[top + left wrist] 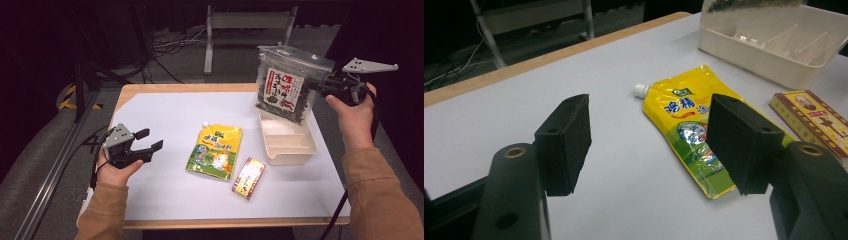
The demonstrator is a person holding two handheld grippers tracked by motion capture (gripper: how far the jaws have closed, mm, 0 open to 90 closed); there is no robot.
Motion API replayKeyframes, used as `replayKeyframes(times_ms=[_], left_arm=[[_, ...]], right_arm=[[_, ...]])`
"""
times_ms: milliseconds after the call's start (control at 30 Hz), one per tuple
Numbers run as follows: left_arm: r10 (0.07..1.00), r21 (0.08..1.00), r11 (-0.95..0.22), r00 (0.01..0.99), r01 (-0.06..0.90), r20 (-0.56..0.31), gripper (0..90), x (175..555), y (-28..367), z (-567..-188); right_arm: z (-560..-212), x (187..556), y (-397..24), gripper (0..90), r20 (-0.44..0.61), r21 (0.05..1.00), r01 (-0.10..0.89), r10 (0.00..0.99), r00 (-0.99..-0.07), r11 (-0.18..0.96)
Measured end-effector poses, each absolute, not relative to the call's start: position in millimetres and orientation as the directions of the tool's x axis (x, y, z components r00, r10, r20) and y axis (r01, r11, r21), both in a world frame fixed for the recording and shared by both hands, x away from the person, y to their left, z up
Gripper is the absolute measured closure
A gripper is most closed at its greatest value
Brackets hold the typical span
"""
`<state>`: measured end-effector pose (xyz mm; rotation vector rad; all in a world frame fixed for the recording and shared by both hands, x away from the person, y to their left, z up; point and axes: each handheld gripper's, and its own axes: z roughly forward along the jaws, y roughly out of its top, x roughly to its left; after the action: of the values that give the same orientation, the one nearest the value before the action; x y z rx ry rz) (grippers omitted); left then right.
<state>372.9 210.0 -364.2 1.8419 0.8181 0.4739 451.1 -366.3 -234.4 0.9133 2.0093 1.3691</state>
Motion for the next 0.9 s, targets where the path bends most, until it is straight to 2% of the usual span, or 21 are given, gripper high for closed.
replayKeyframes(times_ms=[467,733,800,900], left_arm=[[0.716,0.904,-0.271,0.697,0.331,-0.041,26.0,376.8,203.4,-372.8],[0.719,0.900,-0.272,0.694,0.340,-0.045,17.5,377.7,199.2,-375.3],[0.732,0.900,-0.272,0.680,0.342,-0.037,13.0,378.3,198.1,-376.0],[0.730,0.896,-0.291,0.683,0.336,-0.019,11.1,378.6,195.8,-377.4]], right_arm=[[-244.0,454.7,-379.9,81.1,-0.035,0.946,0.243,0.810,-0.585,0.216],[-248.5,456.1,-379.4,81.1,-0.038,0.944,0.249,0.821,-0.570,0.216],[-250.4,456.7,-378.7,80.9,-0.044,0.939,0.260,0.828,-0.559,0.226],[-253.0,457.7,-377.7,80.8,-0.050,0.931,0.276,0.835,-0.548,0.237]])
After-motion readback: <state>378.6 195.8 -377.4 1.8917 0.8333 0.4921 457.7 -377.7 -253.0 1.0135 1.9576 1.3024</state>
